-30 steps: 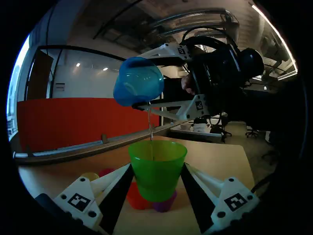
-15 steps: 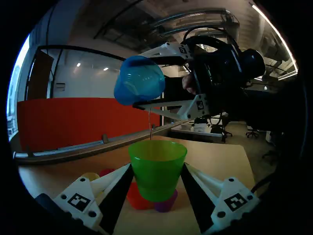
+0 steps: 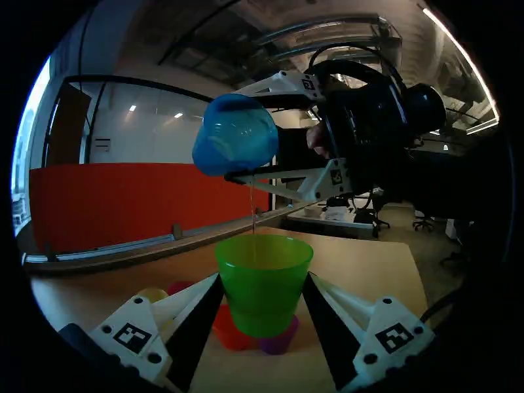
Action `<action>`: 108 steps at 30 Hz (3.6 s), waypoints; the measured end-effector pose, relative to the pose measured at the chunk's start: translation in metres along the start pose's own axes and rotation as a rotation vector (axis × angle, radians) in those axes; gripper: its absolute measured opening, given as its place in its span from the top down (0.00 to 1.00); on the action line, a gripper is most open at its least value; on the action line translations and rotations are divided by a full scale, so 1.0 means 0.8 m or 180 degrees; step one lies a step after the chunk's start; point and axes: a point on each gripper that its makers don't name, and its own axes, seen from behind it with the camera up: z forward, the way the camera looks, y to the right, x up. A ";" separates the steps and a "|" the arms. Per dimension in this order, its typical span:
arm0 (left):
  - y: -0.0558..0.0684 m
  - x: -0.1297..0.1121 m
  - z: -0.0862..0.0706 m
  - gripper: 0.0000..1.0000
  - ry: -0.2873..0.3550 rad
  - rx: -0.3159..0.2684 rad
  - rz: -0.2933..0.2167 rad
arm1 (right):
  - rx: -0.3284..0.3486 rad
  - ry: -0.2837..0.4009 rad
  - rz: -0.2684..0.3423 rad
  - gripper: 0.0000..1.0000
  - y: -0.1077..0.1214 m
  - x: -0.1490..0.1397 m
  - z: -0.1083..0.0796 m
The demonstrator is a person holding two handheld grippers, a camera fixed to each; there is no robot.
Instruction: Pour water
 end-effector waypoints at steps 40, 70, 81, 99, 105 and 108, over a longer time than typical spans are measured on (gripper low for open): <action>0.000 -0.001 0.000 0.19 0.0011 0.0017 -0.0014 | 0.0027 0.0001 -0.0173 0.11 -0.007 0.026 -0.007; 0.000 -0.003 0.001 0.19 0.0009 0.0026 -0.0016 | 0.0050 -0.0010 -0.0378 0.11 -0.012 0.034 -0.008; -0.001 -0.004 0.001 0.19 0.0004 0.0026 -0.0019 | 0.0048 -0.0012 -0.0403 0.11 -0.011 0.036 -0.009; 0.000 -0.001 0.002 0.19 0.0007 0.0026 -0.0007 | 0.0020 -0.0019 -0.0487 0.11 -0.006 0.041 -0.012; -0.001 0.000 0.002 0.19 0.0012 0.0033 -0.0009 | 0.0007 -0.0024 -0.0522 0.11 -0.004 0.041 -0.013; -0.001 -0.001 0.001 0.19 0.0011 0.0037 -0.0009 | 0.0008 -0.0026 -0.0526 0.11 -0.004 0.041 -0.013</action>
